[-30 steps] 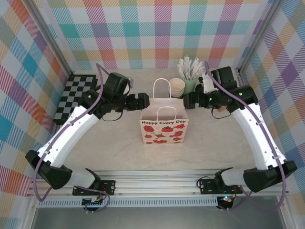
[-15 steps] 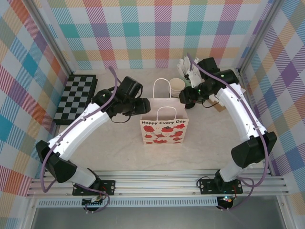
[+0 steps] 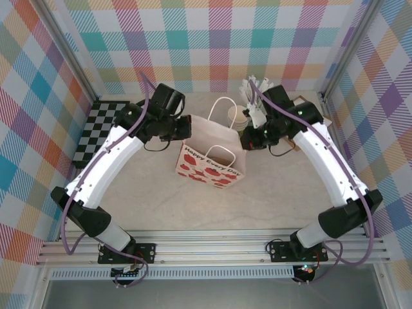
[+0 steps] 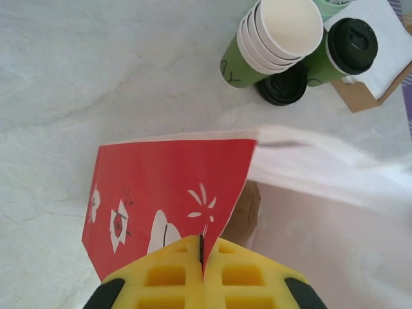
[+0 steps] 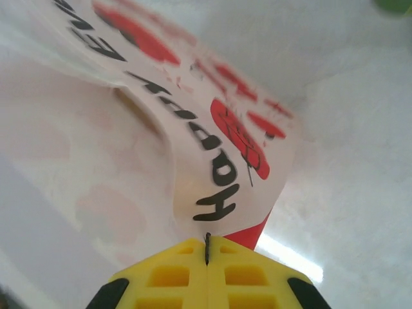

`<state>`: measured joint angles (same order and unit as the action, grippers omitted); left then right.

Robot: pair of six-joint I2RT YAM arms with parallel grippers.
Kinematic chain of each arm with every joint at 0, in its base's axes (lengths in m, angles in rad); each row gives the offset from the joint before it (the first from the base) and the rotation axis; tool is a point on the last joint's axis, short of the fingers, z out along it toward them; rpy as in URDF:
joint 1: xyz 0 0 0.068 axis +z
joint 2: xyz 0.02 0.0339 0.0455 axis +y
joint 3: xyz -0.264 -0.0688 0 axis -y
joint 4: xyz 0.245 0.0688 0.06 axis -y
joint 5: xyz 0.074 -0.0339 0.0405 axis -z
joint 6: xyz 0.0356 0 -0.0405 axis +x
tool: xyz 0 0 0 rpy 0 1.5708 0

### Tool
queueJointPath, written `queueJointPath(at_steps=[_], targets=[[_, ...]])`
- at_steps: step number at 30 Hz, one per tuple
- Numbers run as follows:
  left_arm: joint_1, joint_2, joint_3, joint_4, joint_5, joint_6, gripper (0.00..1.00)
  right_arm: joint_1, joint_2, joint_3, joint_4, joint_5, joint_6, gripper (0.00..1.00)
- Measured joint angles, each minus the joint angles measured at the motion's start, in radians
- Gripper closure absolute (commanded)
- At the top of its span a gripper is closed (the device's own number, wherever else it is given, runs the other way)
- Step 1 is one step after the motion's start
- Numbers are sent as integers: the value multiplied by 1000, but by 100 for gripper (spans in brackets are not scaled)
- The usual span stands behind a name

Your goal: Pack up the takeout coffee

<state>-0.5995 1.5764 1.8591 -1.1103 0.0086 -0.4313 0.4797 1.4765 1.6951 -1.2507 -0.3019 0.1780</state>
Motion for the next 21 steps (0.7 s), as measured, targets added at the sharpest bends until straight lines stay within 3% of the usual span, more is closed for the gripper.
queueJointPath(at_steps=[4,6,9,12,15,21], targets=[[53,84,-23,-16,47,56,97,29,-53,-108,0,-48,93,75],[86,163,-12,-18,66,95,95,29,-53,-113,4,-49,125,59],[105,253,75,-28,105,156,82,29,-55,-101,9,-35,129,41],[106,282,153,-43,116,219,45,29,-51,-68,6,10,93,36],[106,278,188,-63,114,250,24,29,-14,-5,-1,52,36,34],[111,163,81,-59,68,225,4,29,109,86,1,32,-89,41]])
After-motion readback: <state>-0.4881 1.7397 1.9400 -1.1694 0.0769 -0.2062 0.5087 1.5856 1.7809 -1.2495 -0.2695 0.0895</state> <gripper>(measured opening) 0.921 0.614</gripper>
